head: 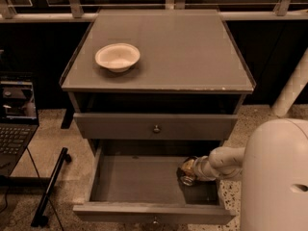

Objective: Pick orange can from middle drawer and place on counter

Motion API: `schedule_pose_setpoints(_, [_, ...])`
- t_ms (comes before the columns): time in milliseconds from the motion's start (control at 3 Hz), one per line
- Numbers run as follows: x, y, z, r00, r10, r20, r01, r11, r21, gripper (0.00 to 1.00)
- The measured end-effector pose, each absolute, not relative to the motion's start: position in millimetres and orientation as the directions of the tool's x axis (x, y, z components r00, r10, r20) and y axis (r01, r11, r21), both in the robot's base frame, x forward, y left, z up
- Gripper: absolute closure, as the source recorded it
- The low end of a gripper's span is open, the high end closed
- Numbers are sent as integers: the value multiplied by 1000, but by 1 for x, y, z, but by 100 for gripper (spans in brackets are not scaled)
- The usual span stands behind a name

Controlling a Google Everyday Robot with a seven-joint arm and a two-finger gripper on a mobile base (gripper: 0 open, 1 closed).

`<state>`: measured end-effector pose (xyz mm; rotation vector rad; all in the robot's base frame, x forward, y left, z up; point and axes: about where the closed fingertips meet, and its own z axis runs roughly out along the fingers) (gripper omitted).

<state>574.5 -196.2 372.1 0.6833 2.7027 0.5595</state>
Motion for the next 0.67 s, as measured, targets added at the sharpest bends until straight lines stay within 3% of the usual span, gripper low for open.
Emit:
schedule_pose_setpoints(333, [574,-196,372,-843,505,-187,389,811,436,89])
schedule_pose_setpoints(667, [574,-196,372,-843,505,-187,389,811,436,100])
